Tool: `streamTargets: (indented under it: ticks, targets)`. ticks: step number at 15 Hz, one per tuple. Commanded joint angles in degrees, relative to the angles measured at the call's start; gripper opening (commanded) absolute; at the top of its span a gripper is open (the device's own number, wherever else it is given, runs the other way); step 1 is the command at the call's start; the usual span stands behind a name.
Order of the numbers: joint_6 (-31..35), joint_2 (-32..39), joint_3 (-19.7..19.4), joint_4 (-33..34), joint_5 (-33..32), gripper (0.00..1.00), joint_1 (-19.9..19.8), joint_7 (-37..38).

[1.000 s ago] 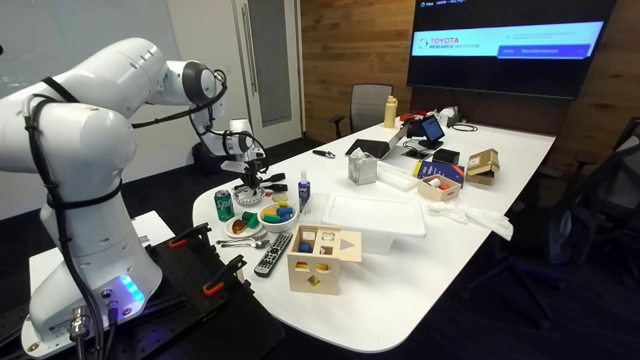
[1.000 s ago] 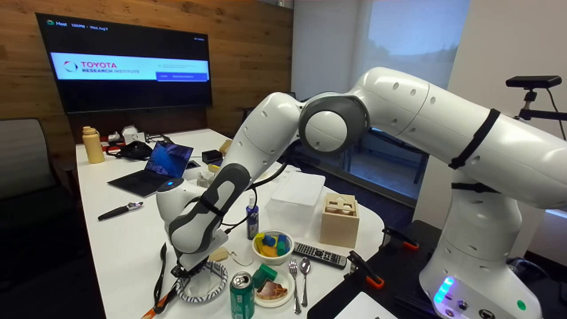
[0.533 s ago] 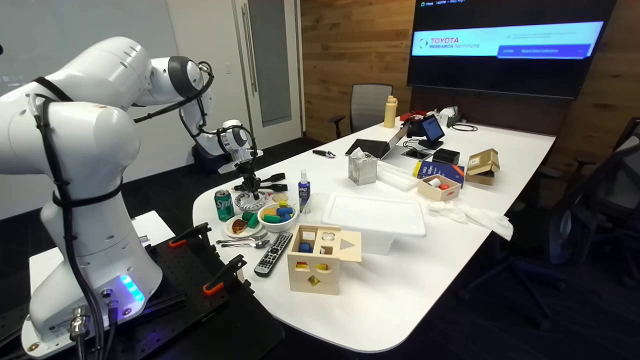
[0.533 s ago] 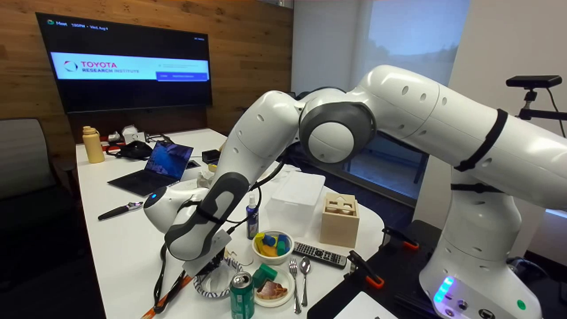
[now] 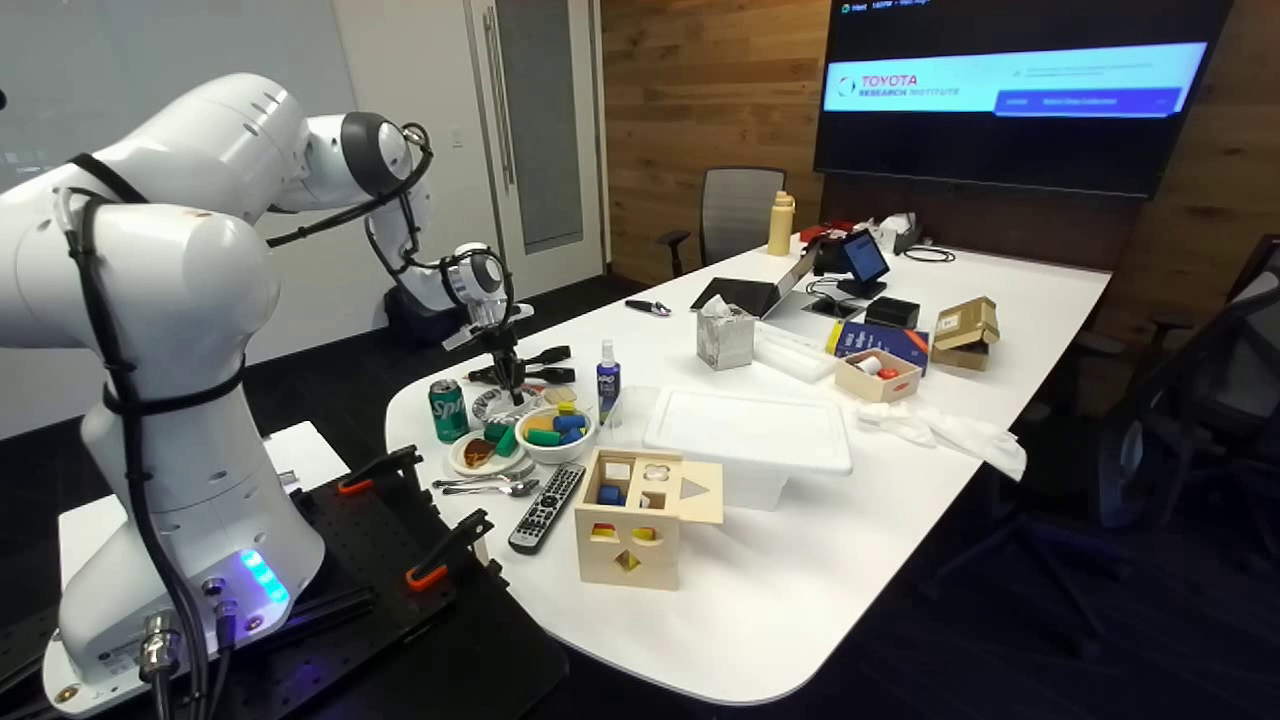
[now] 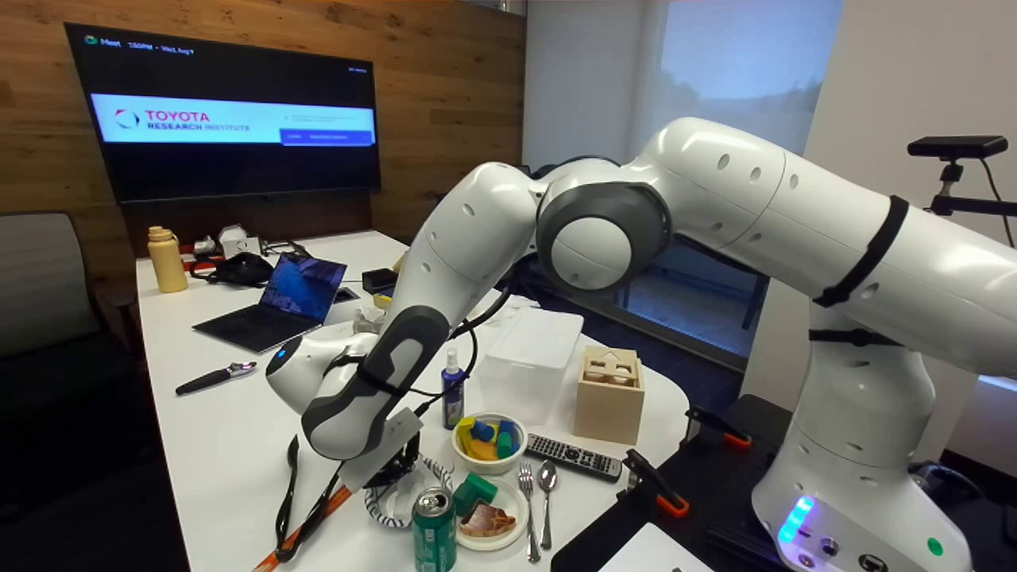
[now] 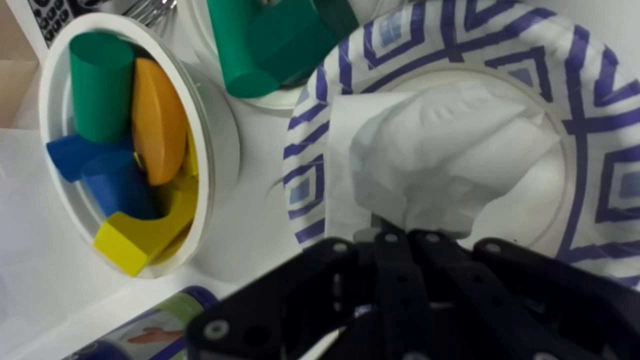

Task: Use the napkin to wipe the plate

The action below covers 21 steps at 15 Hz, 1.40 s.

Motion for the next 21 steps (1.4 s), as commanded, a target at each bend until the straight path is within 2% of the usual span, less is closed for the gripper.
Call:
streamTargets:
  ticks: [1, 5, 9, 16, 19, 21]
  targets:
    - [6.39, -3.32, 1.15, -4.14, 1.10, 0.00, -1.55, -1.42]
    - [16.11, -6.17, 1.57, -8.79, 0.67, 0.00, -1.68, -1.53]
    - [22.38, -9.30, 2.57, -13.93, 0.12, 0.00, -1.94, -0.38]
    - [14.05, -11.26, -2.08, -15.95, -1.85, 0.00, 2.39, 10.52]
    - [7.66, -11.51, -0.52, -15.22, -1.99, 0.00, 1.30, 11.35]
    - [6.62, -12.20, 1.08, -15.61, -1.96, 0.00, -0.20, 9.31]
